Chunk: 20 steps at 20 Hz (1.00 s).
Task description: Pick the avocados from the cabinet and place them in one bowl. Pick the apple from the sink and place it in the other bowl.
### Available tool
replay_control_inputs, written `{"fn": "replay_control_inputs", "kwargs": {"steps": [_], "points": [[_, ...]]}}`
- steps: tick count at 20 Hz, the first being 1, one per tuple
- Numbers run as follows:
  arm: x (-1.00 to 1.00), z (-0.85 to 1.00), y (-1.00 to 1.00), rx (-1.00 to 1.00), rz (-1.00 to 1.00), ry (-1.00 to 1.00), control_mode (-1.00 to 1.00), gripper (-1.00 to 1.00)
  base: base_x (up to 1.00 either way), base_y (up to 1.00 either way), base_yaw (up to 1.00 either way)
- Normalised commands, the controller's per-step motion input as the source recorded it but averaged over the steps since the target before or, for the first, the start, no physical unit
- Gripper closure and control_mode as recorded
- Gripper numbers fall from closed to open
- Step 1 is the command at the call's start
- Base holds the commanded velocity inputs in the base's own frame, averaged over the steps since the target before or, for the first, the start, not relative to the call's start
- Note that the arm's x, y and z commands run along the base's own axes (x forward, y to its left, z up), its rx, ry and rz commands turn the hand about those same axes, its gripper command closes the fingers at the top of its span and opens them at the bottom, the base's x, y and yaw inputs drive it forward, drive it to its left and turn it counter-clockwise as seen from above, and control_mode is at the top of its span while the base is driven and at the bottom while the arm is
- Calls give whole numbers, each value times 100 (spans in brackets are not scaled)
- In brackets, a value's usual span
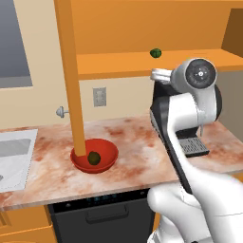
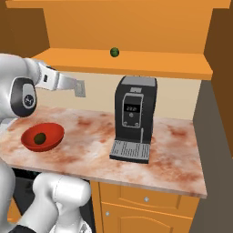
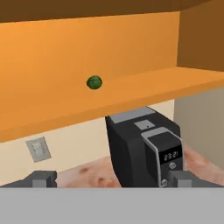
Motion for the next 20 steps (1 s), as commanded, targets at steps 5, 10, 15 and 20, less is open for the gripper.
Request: {"fn": "replay_control_inputs", "kwargs": {"steps": [5,10,15,20], "points": [[43,21,-22,-14,-1,14,-100,-100,0,0,0],[48,10,-24,-15,1,9,-100,-100,0,0,0],[36,-11,-27,-1,-2,14,-100,-100,0,0,0],[50,-8,-41,5,0,0,-100,-100,0,0,0]]}}
